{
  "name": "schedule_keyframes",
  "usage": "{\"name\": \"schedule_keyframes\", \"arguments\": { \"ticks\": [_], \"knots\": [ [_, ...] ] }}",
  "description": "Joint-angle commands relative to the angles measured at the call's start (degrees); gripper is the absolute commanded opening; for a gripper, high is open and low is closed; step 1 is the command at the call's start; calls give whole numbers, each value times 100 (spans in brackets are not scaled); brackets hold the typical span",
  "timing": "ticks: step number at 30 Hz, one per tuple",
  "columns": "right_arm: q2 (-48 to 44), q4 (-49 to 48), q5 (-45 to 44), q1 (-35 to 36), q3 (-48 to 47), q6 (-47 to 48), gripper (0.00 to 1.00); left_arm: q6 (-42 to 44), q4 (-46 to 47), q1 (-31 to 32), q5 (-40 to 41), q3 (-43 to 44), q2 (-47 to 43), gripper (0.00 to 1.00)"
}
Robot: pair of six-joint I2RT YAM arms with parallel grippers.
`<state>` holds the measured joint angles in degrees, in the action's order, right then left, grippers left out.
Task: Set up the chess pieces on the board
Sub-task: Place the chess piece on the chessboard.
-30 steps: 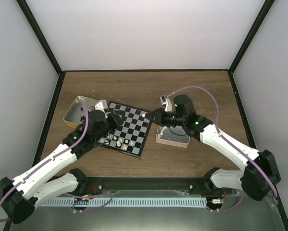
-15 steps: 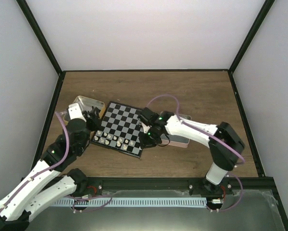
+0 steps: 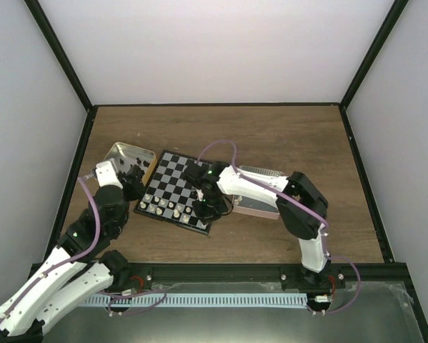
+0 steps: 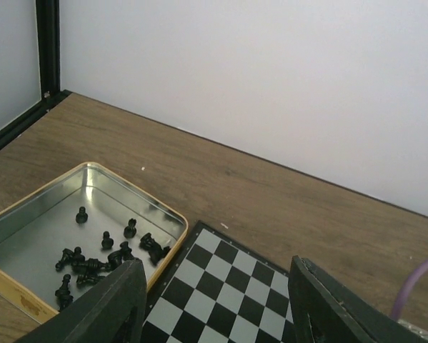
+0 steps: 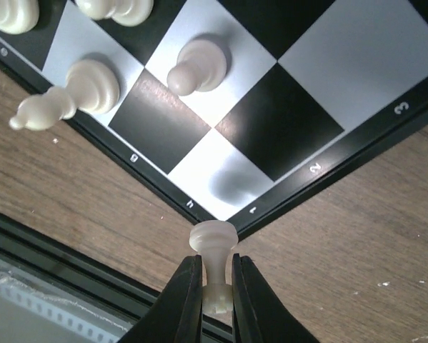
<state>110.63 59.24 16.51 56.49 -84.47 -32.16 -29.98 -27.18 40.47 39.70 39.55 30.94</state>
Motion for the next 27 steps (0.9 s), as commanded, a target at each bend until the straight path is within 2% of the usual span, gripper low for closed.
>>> {"name": "schedule_keyframes", "arguments": {
  "ticks": [1, 11, 22, 27],
  "knots": [
    [304, 353, -259, 97, -446, 49, 2, 47, 91, -23, 107, -64, -172, 57],
    [716, 628, -579, 99, -865, 172, 5, 3, 55, -22, 241, -83, -346, 59],
    [777, 460, -196, 99, -981, 202, 23, -8, 59, -24, 240, -123, -480, 59],
    [653, 321, -158, 94, -993, 124, 25, -2, 56, -28, 231, -121, -426, 59]
  ]
}}
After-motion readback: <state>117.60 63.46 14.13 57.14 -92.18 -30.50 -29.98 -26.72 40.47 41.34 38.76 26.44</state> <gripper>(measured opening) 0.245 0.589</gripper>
